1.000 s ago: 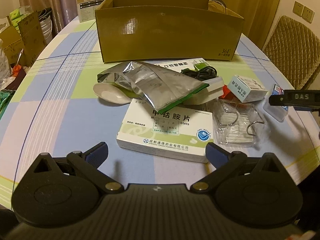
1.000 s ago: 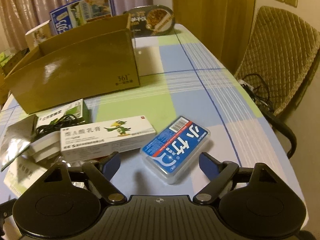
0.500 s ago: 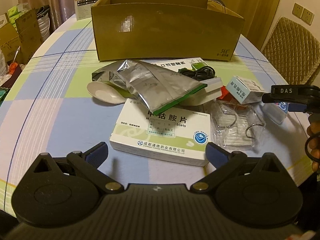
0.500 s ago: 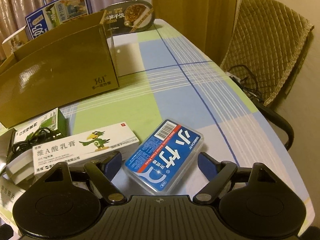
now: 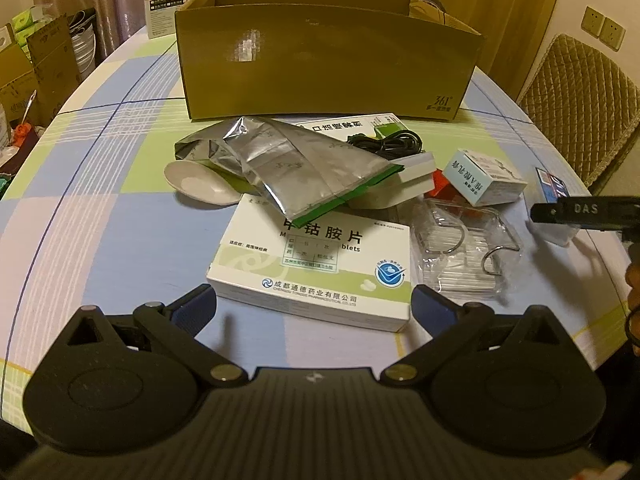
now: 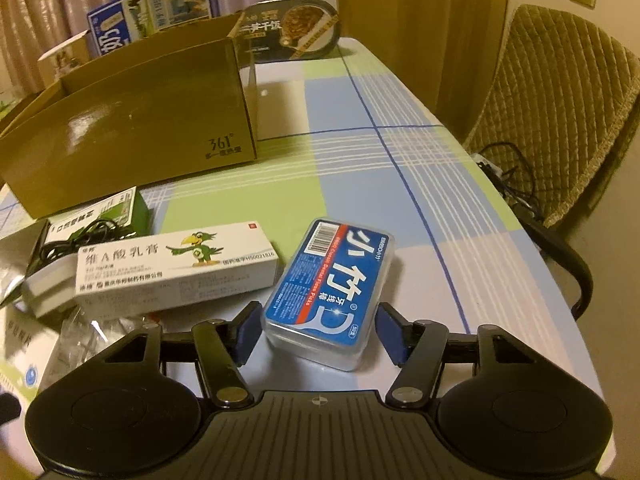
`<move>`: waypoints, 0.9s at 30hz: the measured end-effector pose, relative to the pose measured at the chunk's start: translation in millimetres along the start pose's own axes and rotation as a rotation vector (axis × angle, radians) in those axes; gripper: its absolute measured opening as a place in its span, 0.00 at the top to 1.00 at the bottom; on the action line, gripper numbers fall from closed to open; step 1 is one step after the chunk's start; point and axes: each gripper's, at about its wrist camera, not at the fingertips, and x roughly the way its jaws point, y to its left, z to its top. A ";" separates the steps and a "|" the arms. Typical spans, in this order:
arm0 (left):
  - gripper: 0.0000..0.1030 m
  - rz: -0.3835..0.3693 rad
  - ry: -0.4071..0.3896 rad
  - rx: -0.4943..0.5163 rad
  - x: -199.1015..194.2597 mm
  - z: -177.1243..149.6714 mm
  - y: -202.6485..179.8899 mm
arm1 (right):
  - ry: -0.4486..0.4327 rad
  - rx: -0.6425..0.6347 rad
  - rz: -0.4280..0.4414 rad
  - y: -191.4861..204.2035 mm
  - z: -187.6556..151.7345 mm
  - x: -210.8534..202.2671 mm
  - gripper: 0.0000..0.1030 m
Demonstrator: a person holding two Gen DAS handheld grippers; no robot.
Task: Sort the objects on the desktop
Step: 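Close the right tool on the toothpick case while the left tool approaches the clear plastic tray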
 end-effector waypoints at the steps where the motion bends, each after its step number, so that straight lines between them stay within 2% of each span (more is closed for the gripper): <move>1: 0.01 0.000 -0.002 -0.001 -0.3 0.0 -0.1 | -0.002 -0.011 -0.005 -0.1 -1.3 -2.2 0.43; 5: 0.01 0.002 -0.005 -0.010 -0.6 -0.4 -0.9 | 0.001 -0.017 -0.010 -2.6 -4.1 -5.3 0.42; 7: 0.01 0.000 -0.004 -0.011 0.0 -0.6 -2.2 | -0.009 -0.013 -0.028 -2.7 -3.0 -4.8 0.31; 9: 0.01 -0.002 -0.003 -0.016 -0.3 -0.6 -3.1 | -0.010 -0.005 -0.031 -1.9 -0.6 -2.9 0.25; 14: 0.01 -0.009 0.001 -0.039 2.8 0.1 -5.7 | -0.006 -0.001 -0.032 1.9 4.6 4.2 0.25; 17: 0.01 -0.009 0.003 -0.024 5.9 0.5 -9.9 | 0.003 0.001 -0.033 2.3 5.3 7.5 0.25; 18: 0.01 -0.009 0.003 -0.022 7.0 1.0 -10.5 | 0.003 0.003 -0.031 1.7 4.9 7.6 0.30; 19: 0.01 -0.009 0.002 -0.019 8.2 1.3 -11.1 | 0.003 0.002 -0.030 1.4 4.3 7.6 0.39; 20: 0.01 -0.006 0.002 -0.015 9.7 1.5 -11.5 | 0.006 -0.001 -0.031 0.7 3.8 7.8 0.41; 27: 0.01 0.037 -0.002 -0.009 17.6 5.8 -5.2 | 0.007 -0.007 -0.012 -2.0 0.2 4.6 0.43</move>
